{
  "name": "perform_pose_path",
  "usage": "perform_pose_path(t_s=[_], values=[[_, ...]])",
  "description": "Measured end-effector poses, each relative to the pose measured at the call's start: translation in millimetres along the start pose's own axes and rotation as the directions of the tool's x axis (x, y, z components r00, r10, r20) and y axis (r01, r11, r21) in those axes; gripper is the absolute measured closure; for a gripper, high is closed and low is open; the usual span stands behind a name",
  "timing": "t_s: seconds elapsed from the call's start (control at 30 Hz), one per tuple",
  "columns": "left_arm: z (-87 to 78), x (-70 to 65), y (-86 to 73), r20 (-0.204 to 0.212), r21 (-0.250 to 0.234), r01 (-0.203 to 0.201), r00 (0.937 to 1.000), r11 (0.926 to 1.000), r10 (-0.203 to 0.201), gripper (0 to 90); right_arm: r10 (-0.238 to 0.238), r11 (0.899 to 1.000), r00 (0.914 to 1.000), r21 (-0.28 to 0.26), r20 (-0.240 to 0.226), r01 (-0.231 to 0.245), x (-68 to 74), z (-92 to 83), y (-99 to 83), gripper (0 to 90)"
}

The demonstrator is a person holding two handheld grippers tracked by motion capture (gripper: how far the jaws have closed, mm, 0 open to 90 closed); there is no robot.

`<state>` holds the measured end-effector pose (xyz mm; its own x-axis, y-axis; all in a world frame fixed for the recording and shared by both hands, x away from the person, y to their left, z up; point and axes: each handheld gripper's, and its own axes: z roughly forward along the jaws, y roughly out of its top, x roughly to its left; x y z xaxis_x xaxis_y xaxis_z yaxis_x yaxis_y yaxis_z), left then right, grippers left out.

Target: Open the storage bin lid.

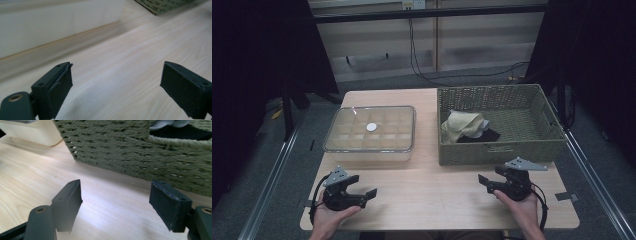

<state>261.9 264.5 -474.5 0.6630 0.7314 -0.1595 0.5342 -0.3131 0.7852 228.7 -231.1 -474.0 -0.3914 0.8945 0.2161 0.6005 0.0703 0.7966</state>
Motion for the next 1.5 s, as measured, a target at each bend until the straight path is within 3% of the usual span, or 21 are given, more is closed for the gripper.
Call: perform_pose_path(t_s=[0.17, 0.2, 0.3, 0.4, 0.57, 0.7, 0.8, 1.0, 1.23, 1.33, 1.5], values=[[0.1, -1.0, -0.8, 0.006, 0.016, -0.004, 1.0, 0.9999, 0.004, 14.8, -0.01, 1.0, 0.9995, 0.007, -0.03, 0.01, 1.2, 3.0, 0.8, 23.8], [0.2, -0.7, -0.7, 0.014, 0.013, 0.02, 0.9997, 0.9997, -0.02, 13.7, -0.015, 1.0, 0.9993, 0.012, -0.035, 0.015, 1.8, 4.2, 0.6, 23.4], [-1.2, 0.7, -0.2, 0.021, 0.0, 0.028, 0.9994, 0.9996, -0.028, 19.5, -0.017, 1.0, 0.999, 0.02, -0.041, 0.018, 1.8, 5.7, 0.6, 23.1], [-3.7, 3.5, 0.3, 0.082, 0.005, 0.032, 0.9961, 0.9995, -0.032, 29.8, -0.018, 1.0, 0.9987, 0.017, -0.047, 0.018, 2.5, 6.7, 0.9, 23.6], [-7.8, 2.1, 2.8, 0.112, 0.01, 0.03, 0.9932, 0.9995, -0.031, 44.9, -0.021, 1.0, 0.9975, 0.006, -0.068, 0.021, 5.7, 7.5, 2.8, 24.2], [-10.2, 2.4, 2.9, 0.148, 0.013, 0.056, 0.9872, 0.9983, -0.058, 49.8, -0.034, 0.999, 0.9966, -0.011, -0.075, 0.034, 10.6, 8.2, 4.5, 25.3], [-12.0, 1.8, 3.5, 0.156, 0.008, 0.057, 0.9861, 0.9983, -0.058, 51.7, -0.034, 0.999, 0.9971, -0.006, -0.068, 0.033, 14.1, 12.0, 5.6, 20.0], [-20.0, 3.3, 2.9, 0.138, -0.005, 0.06, 0.9888, 0.9982, -0.058, 50.9, -0.044, 0.999, 0.9962, -0.008, -0.075, 0.044, 21.4, 16.8, 7.6, 26.4], [-24.2, 2.3, 5.0, 0.132, -0.005, 0.054, 0.9898, 0.9986, -0.052, 42.8, -0.052, 0.998, 0.9934, 0.019, -0.102, 0.055, 29.8, 19.6, 12.1, 29.8], [-25.4, 4.0, 7.1, 0.136, 0.0, 0.06, 0.9889, 0.9982, -0.06, 37.9, -0.058, 0.998, 0.989, 0.022, -0.136, 0.061, 34.3, 21.9, 15.8, 29.9], [-28.9, 7.4, 7.8, 0.107, -0.006, 0.063, 0.9922, 0.998, -0.062, 28.6, -0.068, 0.997, 0.9816, 0.033, -0.178, 0.075, 42.7, 27.3, 21.1, 32.4]])
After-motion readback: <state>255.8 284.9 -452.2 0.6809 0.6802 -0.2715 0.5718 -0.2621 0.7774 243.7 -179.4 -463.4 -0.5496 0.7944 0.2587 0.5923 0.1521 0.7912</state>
